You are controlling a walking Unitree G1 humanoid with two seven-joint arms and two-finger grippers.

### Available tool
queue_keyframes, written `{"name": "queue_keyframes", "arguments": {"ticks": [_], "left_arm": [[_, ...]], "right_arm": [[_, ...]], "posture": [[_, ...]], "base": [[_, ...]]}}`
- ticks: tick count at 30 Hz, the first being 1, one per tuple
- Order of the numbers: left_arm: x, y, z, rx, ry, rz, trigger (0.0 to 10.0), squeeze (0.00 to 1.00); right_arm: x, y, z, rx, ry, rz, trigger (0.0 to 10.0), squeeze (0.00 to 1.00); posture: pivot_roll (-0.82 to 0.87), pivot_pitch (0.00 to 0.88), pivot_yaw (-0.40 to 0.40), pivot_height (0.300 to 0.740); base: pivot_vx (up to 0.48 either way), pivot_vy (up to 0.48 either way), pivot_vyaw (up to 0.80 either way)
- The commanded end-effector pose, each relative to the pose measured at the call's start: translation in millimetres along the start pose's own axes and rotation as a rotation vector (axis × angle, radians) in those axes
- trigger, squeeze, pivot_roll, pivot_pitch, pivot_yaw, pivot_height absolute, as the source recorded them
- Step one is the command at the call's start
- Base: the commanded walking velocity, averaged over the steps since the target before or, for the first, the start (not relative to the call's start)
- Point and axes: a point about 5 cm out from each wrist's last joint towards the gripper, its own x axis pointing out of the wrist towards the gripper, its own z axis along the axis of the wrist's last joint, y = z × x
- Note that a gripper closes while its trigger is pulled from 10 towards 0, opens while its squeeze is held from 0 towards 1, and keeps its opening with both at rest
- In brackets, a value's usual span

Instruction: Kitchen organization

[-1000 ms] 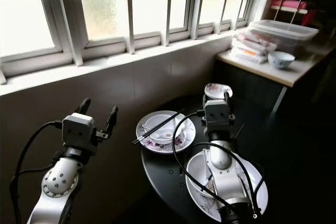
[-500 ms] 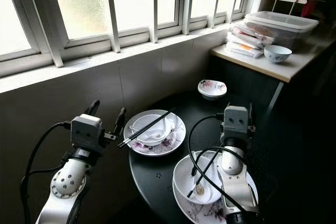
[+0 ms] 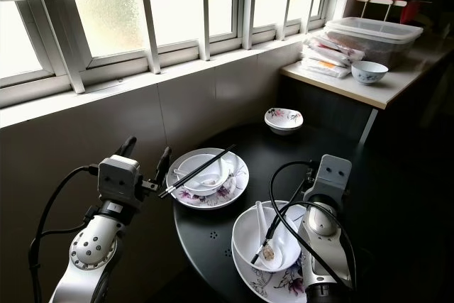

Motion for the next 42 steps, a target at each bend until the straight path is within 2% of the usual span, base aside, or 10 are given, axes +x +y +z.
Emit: {"name": "queue_keyframes", "arguments": {"ticks": [1,7,13,20,24,27,38,41,42], "left_arm": [[0.0,0.9,-2,0.015,0.012,-0.002,10.0,0.00],[0.2,1.7,-1,0.015,0.012,0.002,10.0,0.00],[-0.2,1.4,-2,0.014,0.015,0.000,10.0,0.00],[-0.6,-0.2,-3,0.012,0.021,-0.003,10.0,0.00],[-0.6,-2.0,-4,0.011,0.025,-0.009,10.0,0.00],[-0.3,-2.1,-5,0.009,0.029,-0.008,10.0,0.00],[0.0,-0.7,-5,0.011,0.035,0.001,10.0,0.00],[-0.1,0.1,-6,0.014,0.040,0.003,10.0,0.00],[-0.3,0.0,-6,0.014,0.042,0.002,10.0,0.00]], "right_arm": [[2.3,5.4,0,0.039,0.030,0.034,10.0,0.00],[1.7,11.3,-3,0.075,0.064,0.069,10.0,0.00],[2.9,7.9,-11,0.107,0.124,0.050,10.0,0.00],[2.6,8.5,-12,0.123,0.138,0.053,10.0,0.00],[3.0,9.1,-18,0.164,0.198,0.048,10.0,0.00],[2.2,16.7,-24,0.205,0.253,0.106,10.0,0.00],[2.5,27.1,-30,0.290,0.336,0.169,10.0,0.00],[3.5,29.3,-33,0.342,0.379,0.186,10.0,0.00],[3.4,29.7,-33,0.367,0.389,0.187,3.9,0.00]], "posture": [[0.02,0.000,-0.029,0.740],[0.03,0.000,-0.031,0.740],[0.03,0.000,-0.032,0.740],[0.02,0.000,-0.031,0.740],[0.03,0.000,-0.031,0.740],[0.03,0.000,-0.032,0.740],[0.03,0.000,-0.034,0.740],[0.03,0.000,-0.035,0.740],[0.03,0.000,-0.035,0.740]], "base": [[0.000,0.000,0.00],[0.000,0.000,0.00],[0.000,0.000,0.00],[0.000,0.000,0.00],[0.000,0.000,0.00],[0.000,0.000,0.00],[0.000,0.000,0.00],[0.000,0.000,0.00],[0.000,0.000,0.00]]}}
